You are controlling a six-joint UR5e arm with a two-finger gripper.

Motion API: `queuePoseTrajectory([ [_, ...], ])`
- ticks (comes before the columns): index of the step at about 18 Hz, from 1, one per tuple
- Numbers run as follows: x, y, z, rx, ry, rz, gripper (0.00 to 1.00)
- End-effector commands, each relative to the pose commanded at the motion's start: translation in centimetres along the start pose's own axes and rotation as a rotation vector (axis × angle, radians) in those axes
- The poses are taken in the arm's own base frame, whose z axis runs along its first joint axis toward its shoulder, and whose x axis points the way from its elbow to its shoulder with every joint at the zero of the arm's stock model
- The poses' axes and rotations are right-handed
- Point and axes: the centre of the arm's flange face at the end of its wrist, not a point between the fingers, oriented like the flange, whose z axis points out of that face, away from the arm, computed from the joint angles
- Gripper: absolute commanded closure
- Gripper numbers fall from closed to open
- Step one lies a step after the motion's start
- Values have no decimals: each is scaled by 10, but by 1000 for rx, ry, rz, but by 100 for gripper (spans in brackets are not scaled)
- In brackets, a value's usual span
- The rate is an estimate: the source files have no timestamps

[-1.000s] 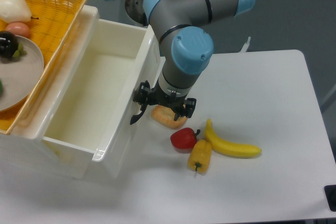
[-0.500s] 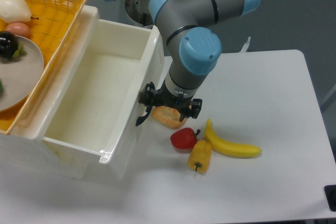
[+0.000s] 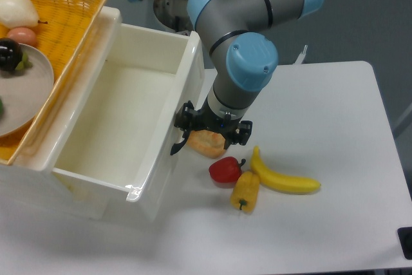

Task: Slide open the top white drawer

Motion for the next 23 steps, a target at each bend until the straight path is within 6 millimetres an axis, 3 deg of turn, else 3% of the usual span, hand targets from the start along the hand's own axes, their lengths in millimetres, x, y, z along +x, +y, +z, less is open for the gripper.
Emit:
queuePoseTrajectory([
  [11, -19, 7, -7, 16, 1, -33, 0],
  [23, -18, 6, -7, 36, 29, -36, 0],
])
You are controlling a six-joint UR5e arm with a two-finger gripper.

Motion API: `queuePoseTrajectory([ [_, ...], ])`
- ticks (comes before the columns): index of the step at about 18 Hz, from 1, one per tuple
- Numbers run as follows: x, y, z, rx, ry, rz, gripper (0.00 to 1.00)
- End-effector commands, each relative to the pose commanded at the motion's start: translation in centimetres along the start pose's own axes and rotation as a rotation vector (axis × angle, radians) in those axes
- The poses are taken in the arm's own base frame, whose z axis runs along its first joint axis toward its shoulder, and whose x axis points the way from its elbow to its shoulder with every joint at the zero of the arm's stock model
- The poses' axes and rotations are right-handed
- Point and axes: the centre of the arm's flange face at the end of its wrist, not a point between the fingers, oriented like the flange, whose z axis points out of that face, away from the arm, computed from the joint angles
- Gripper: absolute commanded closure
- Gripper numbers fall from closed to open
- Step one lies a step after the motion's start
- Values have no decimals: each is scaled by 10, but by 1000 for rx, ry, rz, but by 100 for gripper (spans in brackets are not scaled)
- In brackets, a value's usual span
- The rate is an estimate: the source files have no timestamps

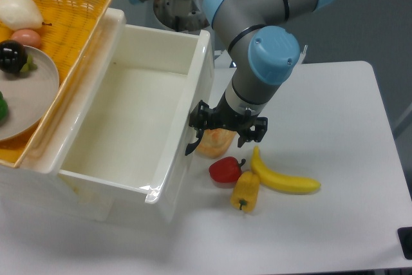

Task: Slide open the top white drawer

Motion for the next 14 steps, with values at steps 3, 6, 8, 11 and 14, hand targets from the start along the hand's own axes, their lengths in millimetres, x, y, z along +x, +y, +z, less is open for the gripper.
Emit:
queuePoseTrajectory([
  [3, 3, -3, 8, 10, 49, -5, 0],
  [6, 4, -3, 10, 10, 58, -6, 0],
  [8, 4, -3, 12, 8, 59, -7, 0],
  [11, 3, -1, 14, -6, 69, -14, 0],
  [14, 3, -1, 15, -4, 89, -19, 0],
])
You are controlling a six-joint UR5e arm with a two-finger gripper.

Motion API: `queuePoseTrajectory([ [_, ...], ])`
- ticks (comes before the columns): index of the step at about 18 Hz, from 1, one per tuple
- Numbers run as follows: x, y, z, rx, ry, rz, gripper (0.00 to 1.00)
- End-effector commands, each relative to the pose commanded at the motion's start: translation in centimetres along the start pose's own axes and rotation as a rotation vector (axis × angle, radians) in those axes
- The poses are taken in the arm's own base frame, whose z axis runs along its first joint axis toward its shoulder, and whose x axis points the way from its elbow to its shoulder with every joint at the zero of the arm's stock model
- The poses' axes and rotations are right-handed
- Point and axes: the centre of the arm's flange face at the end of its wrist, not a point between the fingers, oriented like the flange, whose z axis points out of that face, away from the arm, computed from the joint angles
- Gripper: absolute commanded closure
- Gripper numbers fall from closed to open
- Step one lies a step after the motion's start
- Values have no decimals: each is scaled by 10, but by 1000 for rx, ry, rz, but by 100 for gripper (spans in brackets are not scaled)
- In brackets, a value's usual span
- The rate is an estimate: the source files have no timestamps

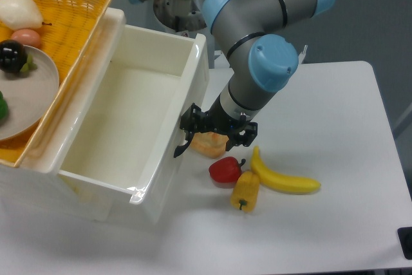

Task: Slide open the top white drawer

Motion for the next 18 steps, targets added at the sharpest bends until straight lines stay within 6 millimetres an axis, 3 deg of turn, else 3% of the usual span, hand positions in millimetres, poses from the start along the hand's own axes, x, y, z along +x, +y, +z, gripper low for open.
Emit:
queuePoseTrajectory([
  [13, 2, 1, -4, 4, -2, 5, 0],
  [18, 0, -3, -7, 29, -83, 202, 0],
])
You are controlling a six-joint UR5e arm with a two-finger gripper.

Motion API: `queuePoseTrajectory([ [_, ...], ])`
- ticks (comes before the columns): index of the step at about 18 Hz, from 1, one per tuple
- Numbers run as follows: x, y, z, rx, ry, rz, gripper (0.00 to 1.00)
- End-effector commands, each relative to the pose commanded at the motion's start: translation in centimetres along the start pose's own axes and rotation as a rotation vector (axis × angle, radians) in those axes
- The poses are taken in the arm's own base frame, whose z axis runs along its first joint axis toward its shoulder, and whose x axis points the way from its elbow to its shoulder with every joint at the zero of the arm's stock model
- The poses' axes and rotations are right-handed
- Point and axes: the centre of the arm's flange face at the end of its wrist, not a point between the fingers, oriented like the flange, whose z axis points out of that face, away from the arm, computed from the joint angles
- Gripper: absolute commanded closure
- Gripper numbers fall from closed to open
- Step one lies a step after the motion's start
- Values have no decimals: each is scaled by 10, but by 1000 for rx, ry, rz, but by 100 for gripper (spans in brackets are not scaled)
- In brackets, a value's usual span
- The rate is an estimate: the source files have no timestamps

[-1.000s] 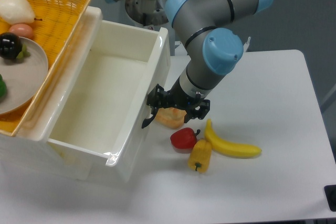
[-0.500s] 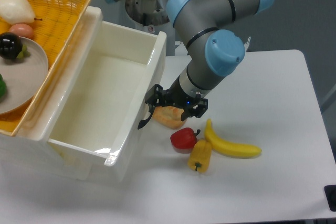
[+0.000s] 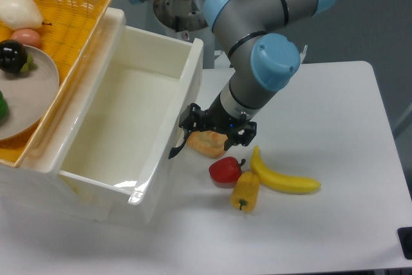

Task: Slide open the top white drawer

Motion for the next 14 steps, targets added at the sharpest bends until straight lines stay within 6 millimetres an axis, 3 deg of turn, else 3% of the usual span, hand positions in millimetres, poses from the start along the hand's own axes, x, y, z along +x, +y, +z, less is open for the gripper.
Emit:
queuePoseTrajectory([
  [3, -4, 4, 1, -42, -45, 108, 0],
  [14, -29, 11, -1, -76, -113, 223, 0],
])
